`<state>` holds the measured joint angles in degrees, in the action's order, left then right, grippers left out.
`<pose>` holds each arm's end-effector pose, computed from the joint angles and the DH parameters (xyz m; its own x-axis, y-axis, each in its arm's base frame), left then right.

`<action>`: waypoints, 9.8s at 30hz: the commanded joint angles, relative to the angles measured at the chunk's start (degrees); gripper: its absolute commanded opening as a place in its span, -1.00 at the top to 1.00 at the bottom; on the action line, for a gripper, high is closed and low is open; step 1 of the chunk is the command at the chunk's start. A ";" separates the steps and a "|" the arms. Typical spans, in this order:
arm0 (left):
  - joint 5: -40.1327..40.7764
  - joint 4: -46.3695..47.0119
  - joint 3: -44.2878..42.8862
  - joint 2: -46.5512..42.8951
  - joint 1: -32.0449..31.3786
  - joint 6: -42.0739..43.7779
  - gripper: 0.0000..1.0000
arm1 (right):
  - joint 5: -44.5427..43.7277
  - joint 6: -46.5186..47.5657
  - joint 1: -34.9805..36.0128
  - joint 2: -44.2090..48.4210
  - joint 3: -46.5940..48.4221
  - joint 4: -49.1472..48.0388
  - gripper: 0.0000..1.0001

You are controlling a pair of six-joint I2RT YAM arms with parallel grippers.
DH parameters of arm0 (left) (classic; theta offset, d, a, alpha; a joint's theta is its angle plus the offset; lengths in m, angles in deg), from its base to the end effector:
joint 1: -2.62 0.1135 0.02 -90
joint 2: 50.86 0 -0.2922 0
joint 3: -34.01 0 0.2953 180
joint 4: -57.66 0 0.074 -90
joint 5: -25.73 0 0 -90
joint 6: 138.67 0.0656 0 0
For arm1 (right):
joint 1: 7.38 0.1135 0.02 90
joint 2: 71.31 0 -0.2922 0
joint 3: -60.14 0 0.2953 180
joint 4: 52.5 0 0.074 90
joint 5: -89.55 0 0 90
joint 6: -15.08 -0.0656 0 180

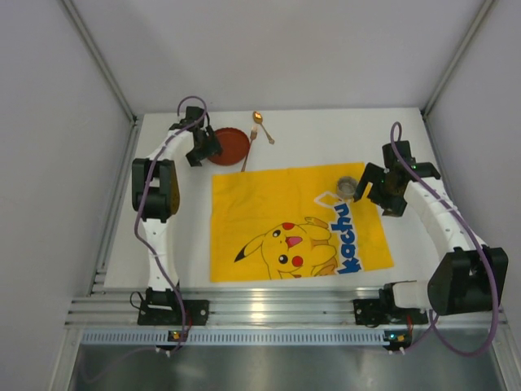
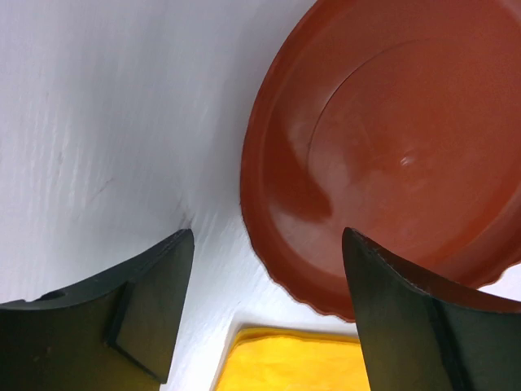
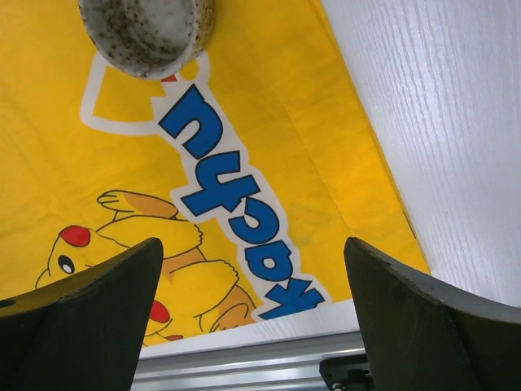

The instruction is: Set the dinner table for one person

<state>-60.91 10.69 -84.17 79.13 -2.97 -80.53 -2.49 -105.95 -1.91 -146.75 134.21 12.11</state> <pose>0.5668 -0.0516 0.1576 -0.7583 -0.4552 -0.4667 -0.3923 0.8903 -0.2310 0.2974 0.0261 0.2618 -0.8208 0.4389 -0.3656 0.3994 0.8985 0.1820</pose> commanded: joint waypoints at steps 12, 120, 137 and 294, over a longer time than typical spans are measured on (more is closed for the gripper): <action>-2.74 5.89 -3.76 4.83 1.01 -1.11 1.00 | -1.65 0.44 -0.55 0.64 2.08 1.61 -0.84; 0.69 4.39 -31.00 21.53 -9.89 14.02 1.00 | -2.35 0.62 -0.73 -0.06 0.67 6.62 -0.80; -7.11 5.80 -14.95 -5.79 -6.81 8.23 1.00 | 1.08 0.61 0.06 4.68 0.15 4.16 -0.79; 2.16 38.64 -5.16 3.13 -7.25 -5.31 -0.22 | 1.69 -2.72 10.26 25.34 -7.15 -5.86 -0.99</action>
<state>-63.27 40.37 -84.54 78.50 -11.75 -84.64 -1.57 -107.72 8.85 -122.05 127.32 9.16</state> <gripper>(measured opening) 0.558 0.996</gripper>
